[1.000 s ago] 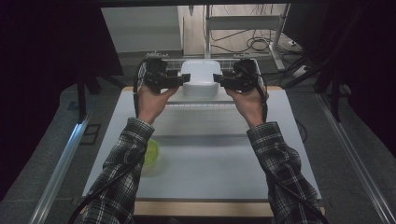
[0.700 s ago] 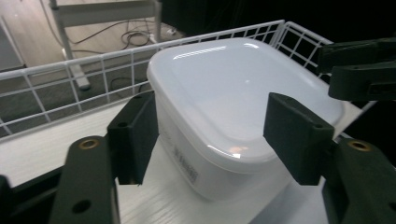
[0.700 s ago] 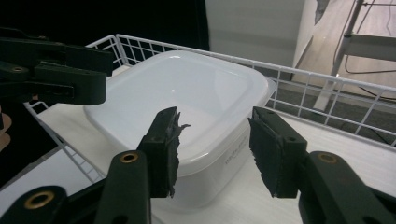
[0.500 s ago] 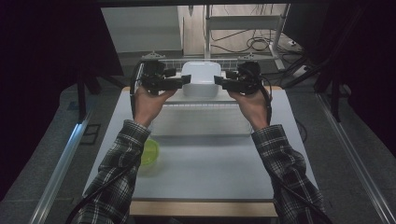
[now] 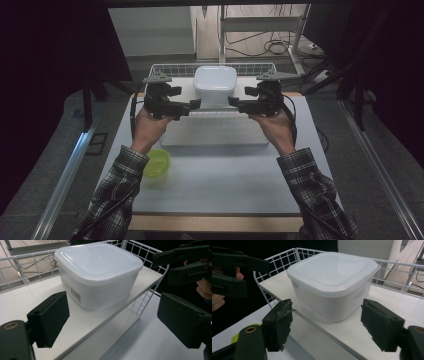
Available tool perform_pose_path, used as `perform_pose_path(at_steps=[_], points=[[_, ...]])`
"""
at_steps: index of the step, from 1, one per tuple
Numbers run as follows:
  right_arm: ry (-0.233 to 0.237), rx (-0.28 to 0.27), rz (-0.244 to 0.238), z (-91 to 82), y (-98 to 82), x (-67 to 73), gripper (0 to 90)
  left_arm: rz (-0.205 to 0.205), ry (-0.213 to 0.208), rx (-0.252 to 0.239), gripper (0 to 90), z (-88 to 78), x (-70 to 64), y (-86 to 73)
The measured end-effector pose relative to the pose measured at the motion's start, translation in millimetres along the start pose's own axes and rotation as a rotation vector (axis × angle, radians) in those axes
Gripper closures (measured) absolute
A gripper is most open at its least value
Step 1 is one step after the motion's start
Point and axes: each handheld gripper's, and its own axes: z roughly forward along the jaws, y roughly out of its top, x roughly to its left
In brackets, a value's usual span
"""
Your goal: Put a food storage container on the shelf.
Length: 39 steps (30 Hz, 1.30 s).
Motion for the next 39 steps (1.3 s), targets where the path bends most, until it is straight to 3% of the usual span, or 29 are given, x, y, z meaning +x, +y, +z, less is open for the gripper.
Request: perform_pose_path(at_steps=[8, 14, 20, 32, 39], points=[[0.037, 0.017, -0.038, -6.5, -17.7, 14.5, 12.8, 0.08, -0.004, -0.013, 7.4, -6.8, -13.3, -27.1], [0.048, 0.046, -0.063, -10.3, -38.5, 18.8, 8.5, 0.089, -0.017, 0.022, 7.2, -5.0, -20.3, -52.5], [0.049, 0.071, -0.082, -15.7, -58.7, 19.6, 5.5, 0.074, -0.034, 0.038, 6.7, -6.9, -26.8, -71.8], [0.054, 0.08, -0.068, -32.2, -94.6, 18.6, 1.1, 0.089, -0.003, 0.027, 4.2, -20.6, -43.2, -98.4], [0.049, 0.084, -0.074, -38.1, -114.2, 20.4, 0.1, 0.079, 0.009, 0.049, 3.0, -22.1, -45.8, -118.5]])
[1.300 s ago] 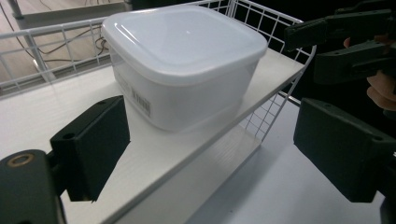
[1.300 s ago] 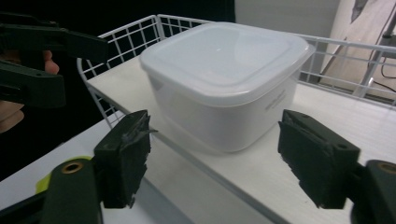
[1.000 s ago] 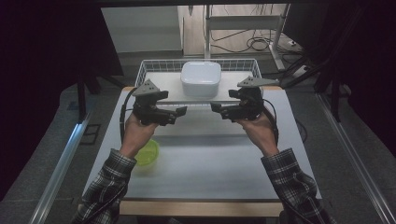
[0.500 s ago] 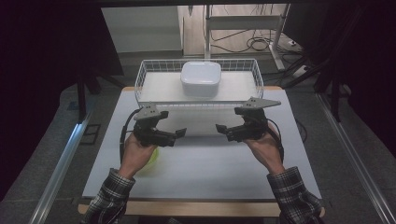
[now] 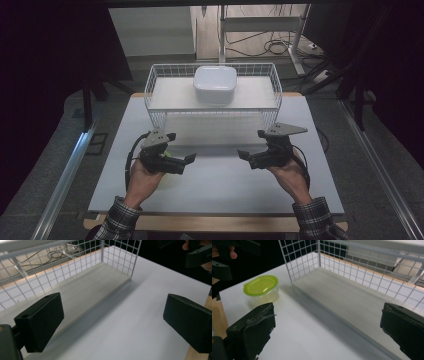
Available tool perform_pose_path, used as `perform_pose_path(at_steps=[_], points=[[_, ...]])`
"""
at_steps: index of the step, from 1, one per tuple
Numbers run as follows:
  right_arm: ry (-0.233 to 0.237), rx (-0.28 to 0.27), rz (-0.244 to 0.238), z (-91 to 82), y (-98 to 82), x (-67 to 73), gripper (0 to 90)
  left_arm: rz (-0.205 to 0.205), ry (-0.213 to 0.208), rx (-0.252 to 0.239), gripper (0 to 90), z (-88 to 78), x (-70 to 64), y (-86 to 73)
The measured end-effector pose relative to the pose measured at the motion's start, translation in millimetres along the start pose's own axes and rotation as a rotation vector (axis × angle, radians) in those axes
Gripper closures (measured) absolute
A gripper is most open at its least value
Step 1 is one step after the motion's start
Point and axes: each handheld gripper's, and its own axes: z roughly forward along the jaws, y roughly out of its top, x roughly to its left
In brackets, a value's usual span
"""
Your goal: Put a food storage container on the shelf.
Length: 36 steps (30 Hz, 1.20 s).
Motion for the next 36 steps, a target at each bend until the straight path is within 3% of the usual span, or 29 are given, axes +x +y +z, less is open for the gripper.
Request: perform_pose_path(at_steps=[21, 24, 30, 36], points=[[-0.06, 0.045, 0.033, -18.7, -57.1, 6.1, 0.9, 0.036, 0.068, -0.012, 3.0, -2.4, -14.0, -62.3], [-0.064, 0.048, 0.045, -21.1, -65.5, 5.9, 0.9, 0.019, 0.067, -0.011, 3.3, -2.1, -15.0, -73.1], [-0.077, 0.067, 0.047, -22.3, -83.4, 7.3, 0.9, -0.02, 0.075, 0.025, 3.9, -4.0, -18.8, -89.9], [-0.077, 0.091, 0.036, -23.8, -97.3, 10.2, 0.9, -0.008, 0.089, 0.075, 4.6, -3.6, -21.5, -96.3]])
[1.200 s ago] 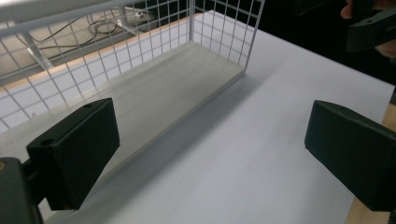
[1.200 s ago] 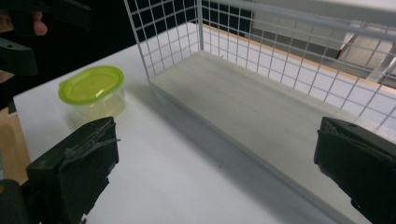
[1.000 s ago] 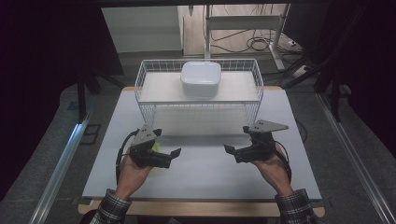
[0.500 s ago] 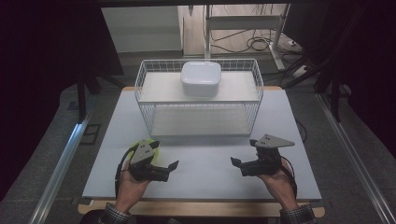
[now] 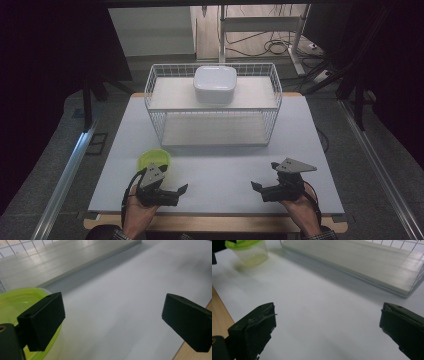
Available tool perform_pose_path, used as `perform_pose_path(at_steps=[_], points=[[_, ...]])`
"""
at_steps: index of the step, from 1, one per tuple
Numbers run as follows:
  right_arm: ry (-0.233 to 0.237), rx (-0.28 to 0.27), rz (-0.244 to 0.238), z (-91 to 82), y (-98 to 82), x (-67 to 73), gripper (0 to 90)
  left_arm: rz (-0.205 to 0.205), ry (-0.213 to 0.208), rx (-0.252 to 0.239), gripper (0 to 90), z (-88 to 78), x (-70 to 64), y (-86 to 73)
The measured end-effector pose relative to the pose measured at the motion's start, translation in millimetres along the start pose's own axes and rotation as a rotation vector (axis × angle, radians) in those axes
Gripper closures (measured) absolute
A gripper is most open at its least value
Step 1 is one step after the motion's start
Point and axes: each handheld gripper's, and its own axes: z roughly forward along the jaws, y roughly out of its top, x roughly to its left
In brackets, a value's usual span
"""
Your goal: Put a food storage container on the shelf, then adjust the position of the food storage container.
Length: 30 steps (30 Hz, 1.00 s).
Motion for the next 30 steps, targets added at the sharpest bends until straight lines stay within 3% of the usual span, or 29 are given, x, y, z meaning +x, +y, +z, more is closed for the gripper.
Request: perform_pose_path(at_steps=[8, 16, 19, 21, 24, 30], points=[[-0.021, 0.045, 0.007, 2.4, -13.2, -5.4, 1.0, 0.006, 0.01, 0.037, 4.5, 4.4, 0.8, -3.4], [-0.022, 0.05, 0.003, 5.5, -13.9, -4.8, 1.1, -0.034, -0.021, 0.06, 4.5, 1.3, 5.5, -0.8], [-0.022, 0.052, 0.005, 6.4, -14.5, -5.0, 1.2, -0.033, 0.003, 0.065, 7.0, -2.5, 7.9, 1.2], [-0.019, 0.055, 0.008, 7.3, -15.2, -5.4, 1.2, -0.021, 0.036, 0.065, 13.1, -6.5, 10.3, 1.9], [-0.016, 0.062, 0.011, 8.9, -16.2, -5.3, 1.4, -0.024, 0.05, 0.06, 27.9, -14.3, 16.8, 1.6], [-0.002, 0.078, 0.012, 11.3, -16.6, -3.4, 2.1, -0.096, 0.075, 0.01, 60.1, -30.4, 36.4, -3.1]])
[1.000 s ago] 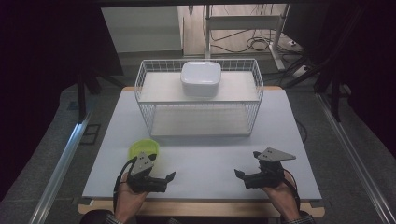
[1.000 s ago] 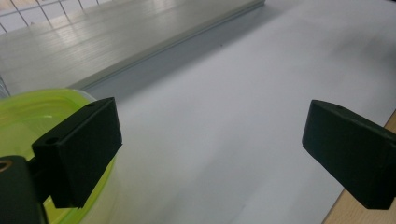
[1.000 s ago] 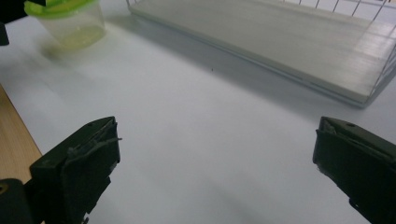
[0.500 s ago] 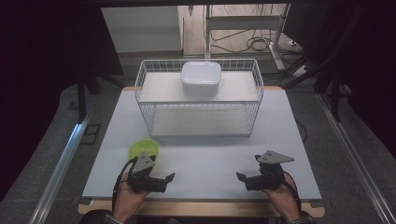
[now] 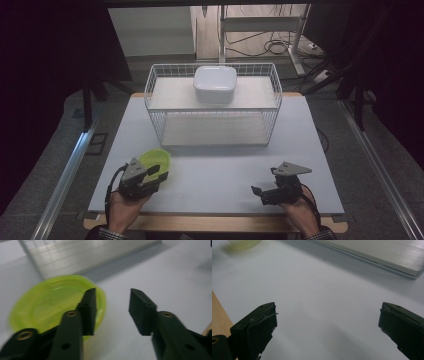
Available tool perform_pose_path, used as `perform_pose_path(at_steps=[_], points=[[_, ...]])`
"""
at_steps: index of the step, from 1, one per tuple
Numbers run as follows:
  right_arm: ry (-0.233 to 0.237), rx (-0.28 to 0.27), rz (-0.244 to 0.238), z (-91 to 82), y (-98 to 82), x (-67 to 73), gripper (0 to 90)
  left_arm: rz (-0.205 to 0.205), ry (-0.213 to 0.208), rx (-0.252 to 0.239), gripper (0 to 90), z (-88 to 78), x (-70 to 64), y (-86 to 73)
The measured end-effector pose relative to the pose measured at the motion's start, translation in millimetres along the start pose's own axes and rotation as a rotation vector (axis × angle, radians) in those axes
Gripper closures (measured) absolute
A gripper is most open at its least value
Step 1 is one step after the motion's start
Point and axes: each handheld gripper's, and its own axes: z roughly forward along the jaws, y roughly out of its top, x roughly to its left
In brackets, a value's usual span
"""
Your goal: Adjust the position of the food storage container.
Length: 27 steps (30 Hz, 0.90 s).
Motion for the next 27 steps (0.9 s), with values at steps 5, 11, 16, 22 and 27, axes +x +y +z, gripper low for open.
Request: perform_pose_path(at_steps=[5, 11, 16, 22, 27], points=[[0.002, 0.003, 0.001, 1.0, -0.5, -0.3, 2.5, -0.046, 0.038, -0.043, 79.1, -15.6, 19.0, -2.5], [0.014, 0.01, 0.01, 1.8, -1.2, -1.6, 3.6, -0.105, 0.103, -0.046, 90.0, -27.6, 42.4, -11.1], [0.018, 0.015, 0.013, 2.5, -1.4, -2.3, 4.0, -0.141, 0.15, -0.033, 90.0, -26.7, 59.4, -18.4], [0.025, 0.025, 0.018, 3.2, -1.7, -2.3, 4.7, -0.165, 0.168, 0.018, 90.0, -17.8, 74.1, -25.0], [0.029, 0.031, 0.021, 3.8, -2.0, -2.3, 4.8, -0.217, 0.161, 0.034, 90.0, -8.0, 87.0, -27.5]])
